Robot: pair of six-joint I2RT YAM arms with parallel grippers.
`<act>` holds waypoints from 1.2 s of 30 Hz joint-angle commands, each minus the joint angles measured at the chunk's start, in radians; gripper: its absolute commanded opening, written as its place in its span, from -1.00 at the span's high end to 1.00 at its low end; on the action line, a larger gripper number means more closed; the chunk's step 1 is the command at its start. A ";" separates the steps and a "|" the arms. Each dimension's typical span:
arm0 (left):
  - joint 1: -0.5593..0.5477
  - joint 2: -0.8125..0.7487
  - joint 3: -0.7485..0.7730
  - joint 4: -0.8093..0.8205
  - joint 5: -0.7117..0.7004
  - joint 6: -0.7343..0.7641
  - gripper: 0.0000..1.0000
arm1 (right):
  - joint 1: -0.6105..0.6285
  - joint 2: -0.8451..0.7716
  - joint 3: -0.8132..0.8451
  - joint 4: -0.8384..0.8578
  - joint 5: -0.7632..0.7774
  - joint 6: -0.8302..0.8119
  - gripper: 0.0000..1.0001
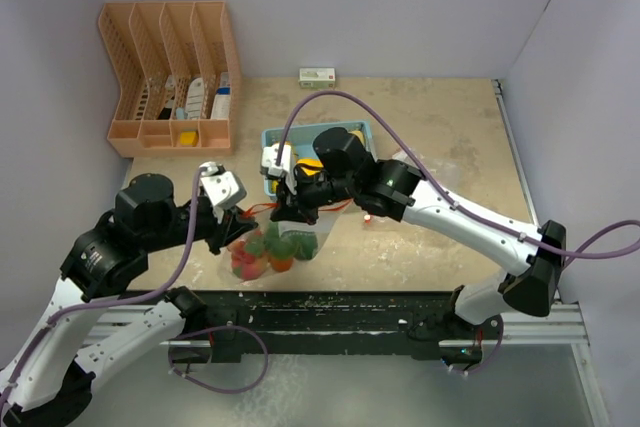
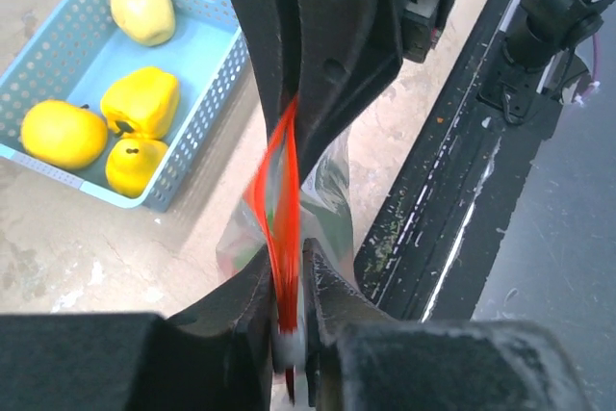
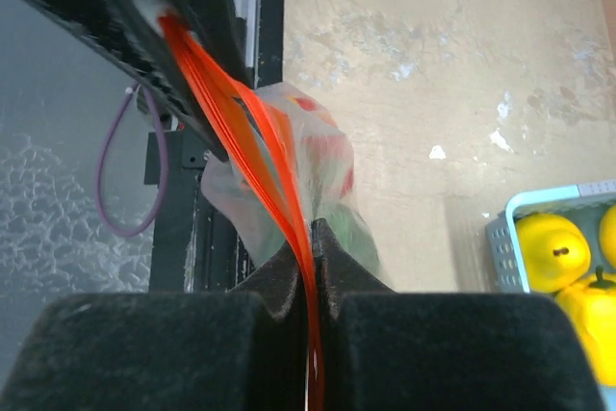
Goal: Place the food in the zip-top bag and seal the zipper
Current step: Zip the zipper food storage bag.
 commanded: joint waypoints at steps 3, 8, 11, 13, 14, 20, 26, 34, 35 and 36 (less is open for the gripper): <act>0.002 -0.072 -0.004 0.077 -0.018 0.056 -0.16 | -0.132 -0.100 0.009 0.090 -0.099 0.107 1.00; 0.001 -0.131 -0.056 0.165 -0.049 0.063 -0.99 | -0.168 -0.150 -0.022 0.166 -0.229 0.199 1.00; 0.001 -0.133 -0.083 0.234 -0.089 0.054 -0.99 | -0.167 -0.170 -0.047 0.233 -0.282 0.246 1.00; 0.002 -0.128 -0.102 0.306 -0.093 0.052 -0.99 | -0.168 -0.184 -0.067 0.264 -0.305 0.265 1.00; 0.001 -0.125 -0.113 0.340 -0.088 0.051 -0.99 | -0.168 -0.188 -0.071 0.272 -0.314 0.270 1.00; 0.002 -0.081 -0.113 0.474 -0.074 0.080 -0.83 | -0.168 -0.185 -0.076 0.286 -0.324 0.296 1.00; 0.001 -0.070 -0.113 0.546 -0.031 0.077 -0.60 | -0.169 -0.181 -0.084 0.292 -0.332 0.312 1.00; 0.001 -0.087 -0.122 0.589 -0.027 0.041 -0.29 | -0.169 -0.183 -0.085 0.289 -0.332 0.319 1.00; 0.001 -0.089 -0.124 0.592 -0.029 0.040 -0.28 | -0.168 -0.182 -0.085 0.289 -0.331 0.319 1.00; 0.001 -0.087 -0.126 0.595 -0.030 0.039 -0.27 | -0.168 -0.181 -0.083 0.286 -0.330 0.319 1.00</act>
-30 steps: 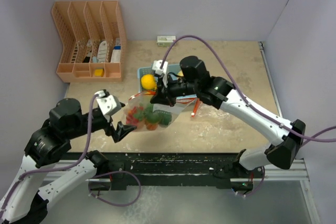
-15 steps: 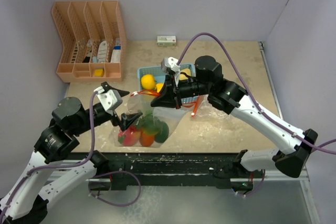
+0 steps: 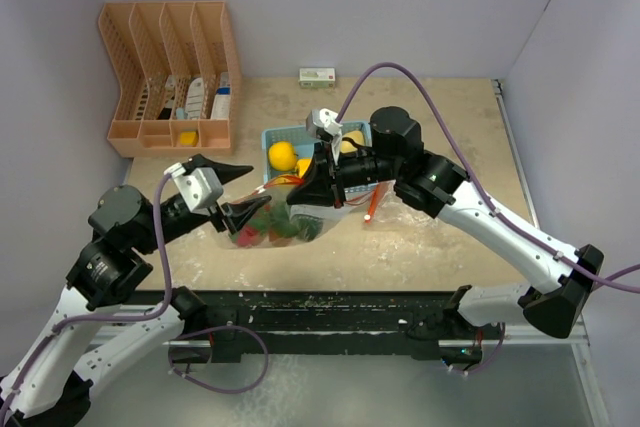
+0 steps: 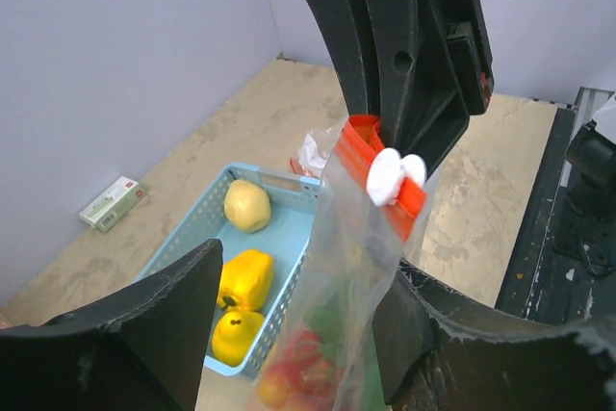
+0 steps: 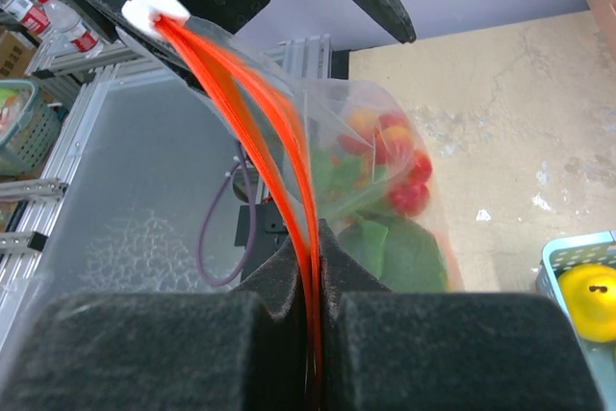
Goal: Place the food in the zip-top bag and seal the zipper
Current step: Zip the zipper food storage bag.
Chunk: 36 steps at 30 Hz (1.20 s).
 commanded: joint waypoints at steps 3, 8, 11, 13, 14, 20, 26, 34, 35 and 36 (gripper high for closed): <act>0.001 -0.002 -0.001 0.095 0.020 -0.017 -0.25 | 0.002 -0.008 0.009 0.059 -0.034 0.020 1.00; 0.001 0.014 0.006 0.112 0.039 -0.020 -0.14 | 0.003 -0.003 0.006 0.060 -0.042 0.021 1.00; 0.001 0.030 0.012 0.119 0.051 -0.023 -0.06 | 0.003 -0.006 0.003 0.058 -0.041 0.020 1.00; 0.001 0.037 0.014 0.127 0.061 -0.027 0.04 | 0.002 -0.006 0.000 0.057 -0.043 0.019 1.00; 0.001 0.039 0.015 0.132 0.065 -0.029 0.11 | 0.003 -0.007 -0.001 0.057 -0.044 0.018 1.00; 0.002 0.054 0.025 0.128 0.089 -0.031 1.00 | 0.002 -0.011 -0.005 0.047 -0.036 0.014 1.00; 0.001 0.089 0.099 0.004 0.109 0.010 1.00 | 0.002 -0.025 0.006 0.000 0.059 -0.024 0.87; 0.002 0.125 0.138 -0.132 0.132 -0.011 1.00 | 0.003 -0.159 0.011 0.053 0.207 -0.210 0.17; 0.001 0.132 0.137 -0.147 0.144 -0.017 1.00 | 0.003 -0.179 -0.011 0.098 0.190 -0.218 0.15; 0.001 0.142 0.138 -0.165 0.157 -0.023 1.00 | 0.003 -0.192 -0.030 0.145 0.171 -0.221 0.13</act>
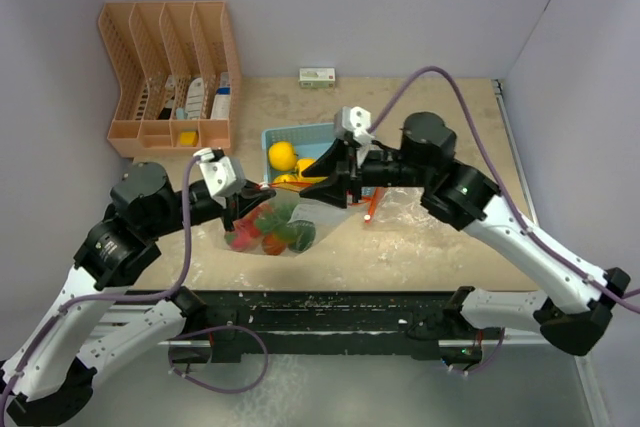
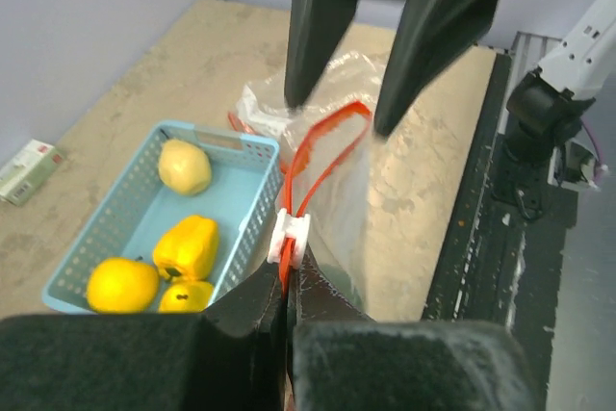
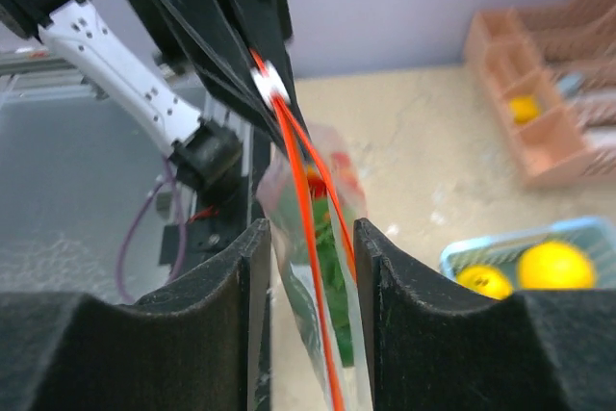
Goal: Place the food in the zip-top bag and seal the zipper
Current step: Zip the zipper food storage bag.
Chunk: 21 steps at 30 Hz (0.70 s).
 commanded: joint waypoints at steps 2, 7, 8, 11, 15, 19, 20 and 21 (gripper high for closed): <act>0.002 0.043 0.041 -0.072 0.080 -0.025 1.00 | 0.003 -0.102 -0.041 0.227 -0.027 -0.111 0.11; 0.002 0.066 0.038 -0.107 0.160 -0.044 1.00 | 0.003 -0.029 -0.018 0.245 -0.144 -0.141 0.11; 0.001 0.066 0.038 -0.109 0.165 -0.047 1.00 | 0.003 -0.012 -0.012 0.250 -0.179 -0.143 0.12; 0.001 0.061 0.033 -0.113 0.164 -0.047 1.00 | 0.003 0.022 -0.012 0.299 -0.246 -0.120 0.14; 0.001 0.049 0.024 -0.104 0.169 -0.049 1.00 | 0.004 0.058 -0.011 0.306 -0.253 -0.115 0.14; 0.001 0.048 0.020 -0.099 0.173 -0.047 1.00 | 0.004 0.077 -0.014 0.326 -0.296 -0.098 0.15; 0.002 0.049 0.020 -0.099 0.174 -0.047 1.00 | 0.005 0.080 -0.015 0.335 -0.307 -0.093 0.16; 0.002 0.050 0.019 -0.099 0.173 -0.046 1.00 | 0.005 0.082 -0.016 0.340 -0.319 -0.087 0.17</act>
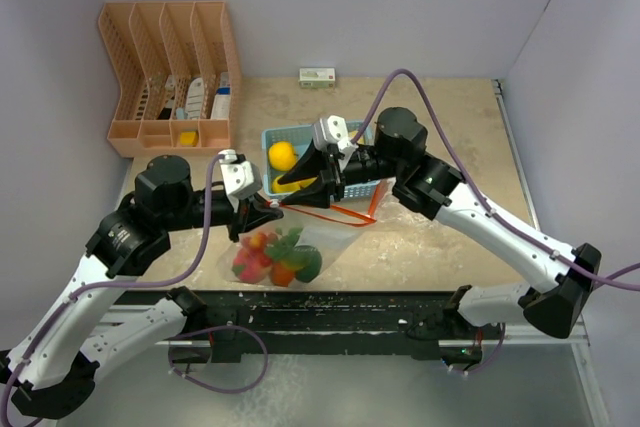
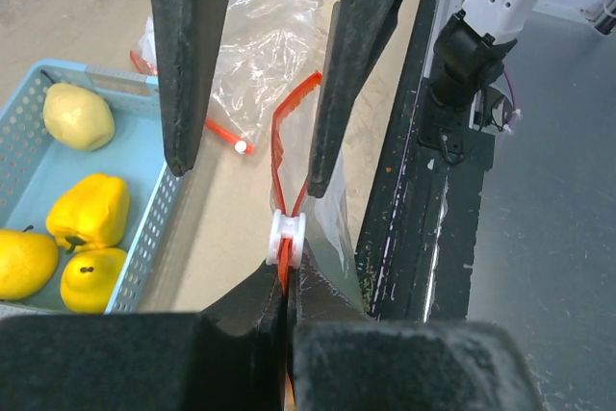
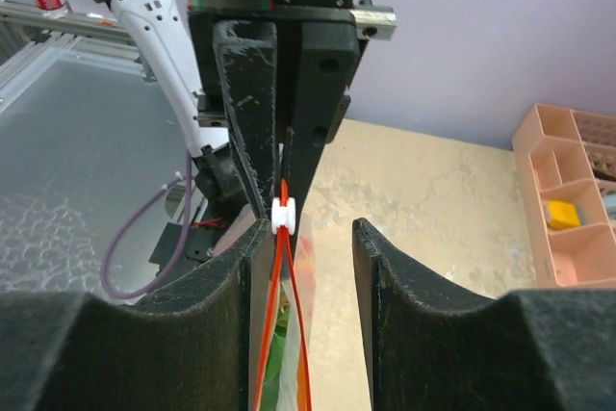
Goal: Place the food in the zip-top bag and seal the zipper
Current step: Zip the zipper food storage bag.
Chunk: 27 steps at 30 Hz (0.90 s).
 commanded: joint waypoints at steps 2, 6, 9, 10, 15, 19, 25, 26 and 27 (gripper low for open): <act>0.002 -0.007 0.016 0.058 0.026 -0.009 1.00 | 0.004 -0.009 0.014 0.109 -0.119 0.031 0.17; 0.002 -0.012 0.017 0.067 0.026 -0.012 1.00 | 0.004 0.013 0.023 0.100 -0.130 0.036 0.18; 0.001 -0.016 0.018 0.068 0.023 -0.013 1.00 | 0.005 0.022 0.017 0.100 -0.120 0.039 0.18; 0.001 -0.016 0.017 0.068 0.023 -0.013 1.00 | 0.005 0.023 0.015 0.102 -0.113 0.041 0.19; 0.001 -0.017 0.017 0.067 0.022 -0.016 1.00 | 0.007 0.030 0.021 0.118 -0.091 0.061 0.27; 0.002 -0.018 0.016 0.070 0.018 -0.017 1.00 | 0.009 0.033 0.021 0.132 -0.120 0.073 0.34; 0.002 -0.020 0.016 0.072 0.011 -0.018 1.00 | 0.024 0.047 0.024 0.128 -0.138 0.077 0.32; 0.001 -0.020 0.018 0.072 0.009 -0.017 1.00 | 0.027 0.050 0.026 0.126 -0.137 0.077 0.29; 0.001 -0.020 0.018 0.072 0.010 -0.016 1.00 | 0.031 0.053 0.027 0.125 -0.137 0.077 0.25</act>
